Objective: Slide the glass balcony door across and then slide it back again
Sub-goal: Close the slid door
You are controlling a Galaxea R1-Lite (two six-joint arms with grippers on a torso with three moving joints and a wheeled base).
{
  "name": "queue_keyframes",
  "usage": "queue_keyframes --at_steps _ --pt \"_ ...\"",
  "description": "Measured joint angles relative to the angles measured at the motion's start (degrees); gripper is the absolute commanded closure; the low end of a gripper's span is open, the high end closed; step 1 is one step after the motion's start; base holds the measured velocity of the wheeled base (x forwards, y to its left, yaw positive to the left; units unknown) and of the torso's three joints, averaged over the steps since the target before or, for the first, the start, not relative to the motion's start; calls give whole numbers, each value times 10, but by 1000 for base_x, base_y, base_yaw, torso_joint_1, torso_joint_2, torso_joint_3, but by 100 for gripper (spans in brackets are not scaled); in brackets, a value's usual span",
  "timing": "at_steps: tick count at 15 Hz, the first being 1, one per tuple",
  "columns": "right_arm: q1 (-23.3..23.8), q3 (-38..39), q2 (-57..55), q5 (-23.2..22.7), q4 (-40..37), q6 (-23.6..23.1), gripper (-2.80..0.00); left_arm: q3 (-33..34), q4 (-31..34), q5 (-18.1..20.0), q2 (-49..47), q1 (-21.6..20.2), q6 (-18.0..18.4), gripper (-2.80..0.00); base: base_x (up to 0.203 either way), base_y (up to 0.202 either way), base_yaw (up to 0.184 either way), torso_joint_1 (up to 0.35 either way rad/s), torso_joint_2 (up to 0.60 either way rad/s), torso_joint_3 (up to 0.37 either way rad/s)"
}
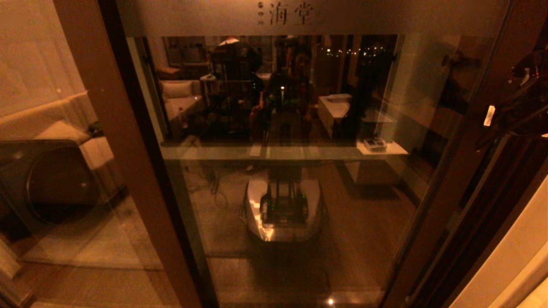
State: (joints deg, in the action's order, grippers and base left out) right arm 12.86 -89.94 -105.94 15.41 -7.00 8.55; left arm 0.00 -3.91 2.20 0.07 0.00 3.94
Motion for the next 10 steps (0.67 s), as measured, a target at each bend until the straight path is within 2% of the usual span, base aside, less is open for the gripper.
queue_keyframes --at_steps 5,10 --pt "12 -1 -10 -3 34 -3 0 0 0 0 0 0 0 0 0 0 0 0 0 0" --pt "15 -2 -27 -24 54 -2 0 0 0 0 0 0 0 0 0 0 0 0 0 0"
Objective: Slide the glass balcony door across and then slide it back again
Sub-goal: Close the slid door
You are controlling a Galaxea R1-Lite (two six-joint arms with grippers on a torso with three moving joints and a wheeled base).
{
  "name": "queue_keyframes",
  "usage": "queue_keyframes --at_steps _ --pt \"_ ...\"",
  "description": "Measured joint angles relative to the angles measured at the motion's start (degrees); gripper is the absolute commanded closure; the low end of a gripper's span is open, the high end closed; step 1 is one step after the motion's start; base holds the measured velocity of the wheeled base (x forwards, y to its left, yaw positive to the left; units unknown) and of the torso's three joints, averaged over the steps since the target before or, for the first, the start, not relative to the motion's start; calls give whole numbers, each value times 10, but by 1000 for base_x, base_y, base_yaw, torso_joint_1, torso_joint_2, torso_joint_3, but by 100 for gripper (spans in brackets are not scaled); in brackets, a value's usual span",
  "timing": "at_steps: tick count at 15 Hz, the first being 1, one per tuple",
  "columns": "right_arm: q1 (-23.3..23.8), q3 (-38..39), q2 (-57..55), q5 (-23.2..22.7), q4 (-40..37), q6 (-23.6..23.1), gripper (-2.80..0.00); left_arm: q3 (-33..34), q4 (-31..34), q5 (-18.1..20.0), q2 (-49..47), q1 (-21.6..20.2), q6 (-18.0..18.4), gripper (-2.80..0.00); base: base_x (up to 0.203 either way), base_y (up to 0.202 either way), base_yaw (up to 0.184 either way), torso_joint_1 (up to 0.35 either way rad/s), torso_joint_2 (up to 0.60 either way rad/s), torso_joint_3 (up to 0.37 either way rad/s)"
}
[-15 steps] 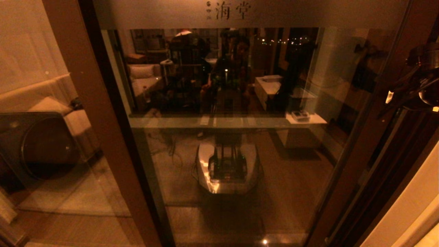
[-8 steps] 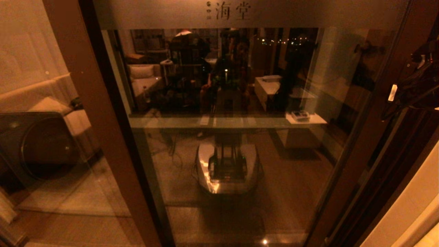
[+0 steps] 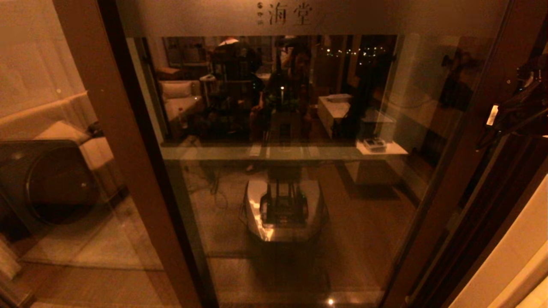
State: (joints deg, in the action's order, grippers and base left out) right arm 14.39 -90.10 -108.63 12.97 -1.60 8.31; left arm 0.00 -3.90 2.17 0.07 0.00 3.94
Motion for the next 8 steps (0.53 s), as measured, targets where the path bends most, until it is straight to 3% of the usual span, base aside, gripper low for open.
queue_keyframes --at_steps 8 --pt "-5 22 24 -5 0 -1 0 0 0 0 0 0 0 0 0 0 0 0 0 0"
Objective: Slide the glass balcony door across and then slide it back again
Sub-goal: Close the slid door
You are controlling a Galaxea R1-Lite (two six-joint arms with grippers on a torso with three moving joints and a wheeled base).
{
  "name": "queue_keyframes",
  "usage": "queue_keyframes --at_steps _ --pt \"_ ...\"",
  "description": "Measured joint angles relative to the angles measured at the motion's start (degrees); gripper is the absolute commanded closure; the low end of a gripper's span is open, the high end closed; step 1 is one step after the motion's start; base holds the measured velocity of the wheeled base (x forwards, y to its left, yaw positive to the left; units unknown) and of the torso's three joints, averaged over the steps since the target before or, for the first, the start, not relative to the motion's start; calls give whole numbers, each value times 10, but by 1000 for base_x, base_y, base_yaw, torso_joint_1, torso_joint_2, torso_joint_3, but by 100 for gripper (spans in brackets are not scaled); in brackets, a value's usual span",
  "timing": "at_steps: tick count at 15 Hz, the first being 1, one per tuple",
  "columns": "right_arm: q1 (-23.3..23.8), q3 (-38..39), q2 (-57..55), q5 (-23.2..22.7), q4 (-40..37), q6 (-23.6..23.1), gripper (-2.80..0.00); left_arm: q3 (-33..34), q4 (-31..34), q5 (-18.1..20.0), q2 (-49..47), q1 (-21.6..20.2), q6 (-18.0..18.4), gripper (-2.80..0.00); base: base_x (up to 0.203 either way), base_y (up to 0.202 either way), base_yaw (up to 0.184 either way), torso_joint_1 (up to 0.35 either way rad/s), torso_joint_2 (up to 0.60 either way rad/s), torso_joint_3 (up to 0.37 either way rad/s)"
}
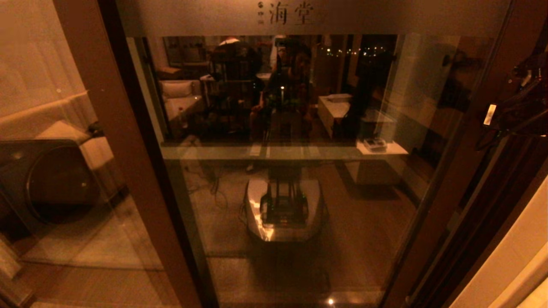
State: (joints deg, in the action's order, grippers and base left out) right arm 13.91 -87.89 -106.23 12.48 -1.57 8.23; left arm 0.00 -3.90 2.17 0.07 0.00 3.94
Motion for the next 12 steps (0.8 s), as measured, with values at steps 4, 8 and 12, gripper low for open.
queue_keyframes --at_steps 4,8,12 --pt "-1 -1 -5 -8 0 0 0 0 0 0 0 0 0 0 0 0 0 0 0 0" --pt "0 -13 -25 -24 -1 1 0 0 0 0 0 0 0 0 0 0 0 0 0 0" --pt "2 -21 -39 -41 0 3 0 0 0 0 0 0 0 0 0 0 0 0 0 0"
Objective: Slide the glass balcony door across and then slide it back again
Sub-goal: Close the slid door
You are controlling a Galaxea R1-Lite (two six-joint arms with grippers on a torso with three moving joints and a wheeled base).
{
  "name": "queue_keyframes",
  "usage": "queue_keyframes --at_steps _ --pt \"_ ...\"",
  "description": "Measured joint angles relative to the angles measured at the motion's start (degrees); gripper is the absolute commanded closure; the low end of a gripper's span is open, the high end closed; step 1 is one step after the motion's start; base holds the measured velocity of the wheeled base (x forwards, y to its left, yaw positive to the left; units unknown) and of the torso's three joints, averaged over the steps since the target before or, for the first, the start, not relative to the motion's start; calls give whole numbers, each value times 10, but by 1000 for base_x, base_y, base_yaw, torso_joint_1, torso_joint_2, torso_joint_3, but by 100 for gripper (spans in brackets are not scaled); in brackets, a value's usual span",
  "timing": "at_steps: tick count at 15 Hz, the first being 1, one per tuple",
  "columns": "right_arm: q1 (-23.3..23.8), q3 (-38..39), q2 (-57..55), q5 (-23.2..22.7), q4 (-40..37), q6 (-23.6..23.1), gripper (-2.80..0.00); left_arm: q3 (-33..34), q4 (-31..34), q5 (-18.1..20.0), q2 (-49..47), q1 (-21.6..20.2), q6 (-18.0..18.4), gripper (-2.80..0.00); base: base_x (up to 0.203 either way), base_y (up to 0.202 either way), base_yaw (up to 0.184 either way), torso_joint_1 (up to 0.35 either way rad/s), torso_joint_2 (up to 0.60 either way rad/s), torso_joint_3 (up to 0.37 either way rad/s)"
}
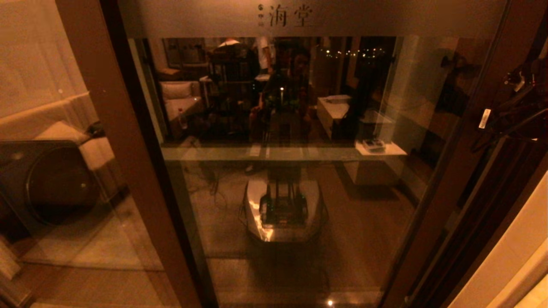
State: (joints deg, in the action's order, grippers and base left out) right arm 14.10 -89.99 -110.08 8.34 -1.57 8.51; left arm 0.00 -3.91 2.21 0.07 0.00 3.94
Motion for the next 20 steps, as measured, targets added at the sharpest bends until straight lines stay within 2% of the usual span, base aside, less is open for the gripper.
queue_keyframes --at_steps 6,20 --pt "3 -1 -13 22 21 -2 0 0 0 0 0 0 0 0 0 0 0 0 0 0" --pt "24 -1 -5 22 29 -5 0 0 0 0 0 0 0 0 0 0 0 0 0 0"
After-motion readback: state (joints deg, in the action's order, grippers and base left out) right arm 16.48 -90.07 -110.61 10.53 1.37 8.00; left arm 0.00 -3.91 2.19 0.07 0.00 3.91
